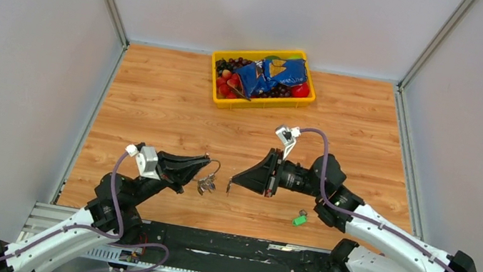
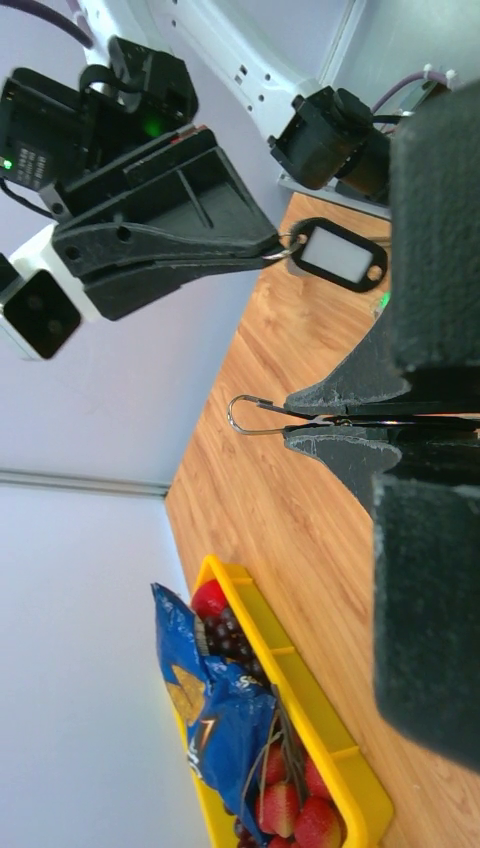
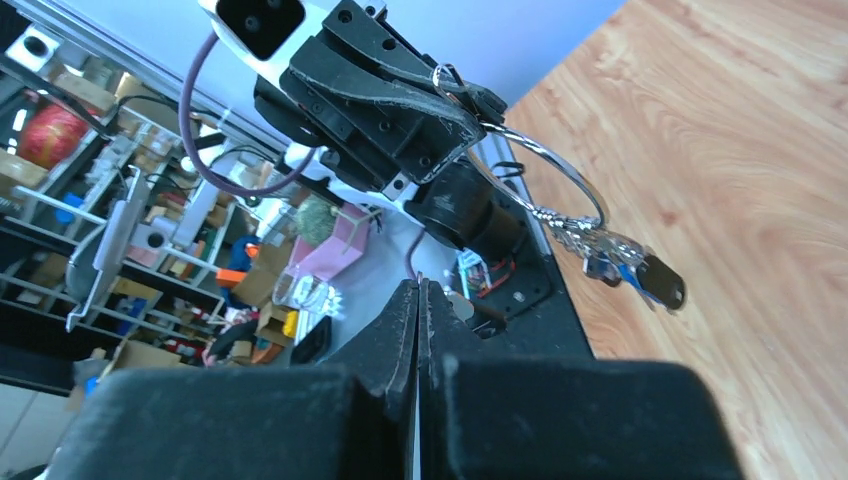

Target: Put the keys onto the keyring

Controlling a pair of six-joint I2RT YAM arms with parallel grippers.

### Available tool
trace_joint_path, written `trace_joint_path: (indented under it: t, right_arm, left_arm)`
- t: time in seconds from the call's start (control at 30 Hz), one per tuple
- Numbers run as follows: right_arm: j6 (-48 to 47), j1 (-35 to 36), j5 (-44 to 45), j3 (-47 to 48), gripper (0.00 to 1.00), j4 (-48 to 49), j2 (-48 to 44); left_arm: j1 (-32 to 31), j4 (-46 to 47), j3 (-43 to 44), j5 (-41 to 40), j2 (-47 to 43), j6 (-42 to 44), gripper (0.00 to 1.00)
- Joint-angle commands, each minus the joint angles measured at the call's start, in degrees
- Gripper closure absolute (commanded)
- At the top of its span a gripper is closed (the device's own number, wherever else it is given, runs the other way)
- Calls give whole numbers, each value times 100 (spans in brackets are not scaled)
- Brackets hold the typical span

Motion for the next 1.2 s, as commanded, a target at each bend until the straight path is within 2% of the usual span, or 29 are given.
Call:
trace_joint_path:
  t: [0.0,0.2,0.4,1.17]
  right_arm:
    - [736,458,595,-111,100,1680,325]
    - [1201,809,1300,-189,100,2591,710]
    - [1494,908,1744,-193,100,2937,899]
    - [2180,1086,1909,-283,100,3631,1587]
  left_arm:
    - [18,568,1,171,-187,239,100]
    - [18,705,-79,272,-212,323,100]
    - [18,980,-229,451,-341,410,100]
    - [16,1533,-419,653,-272,547,99]
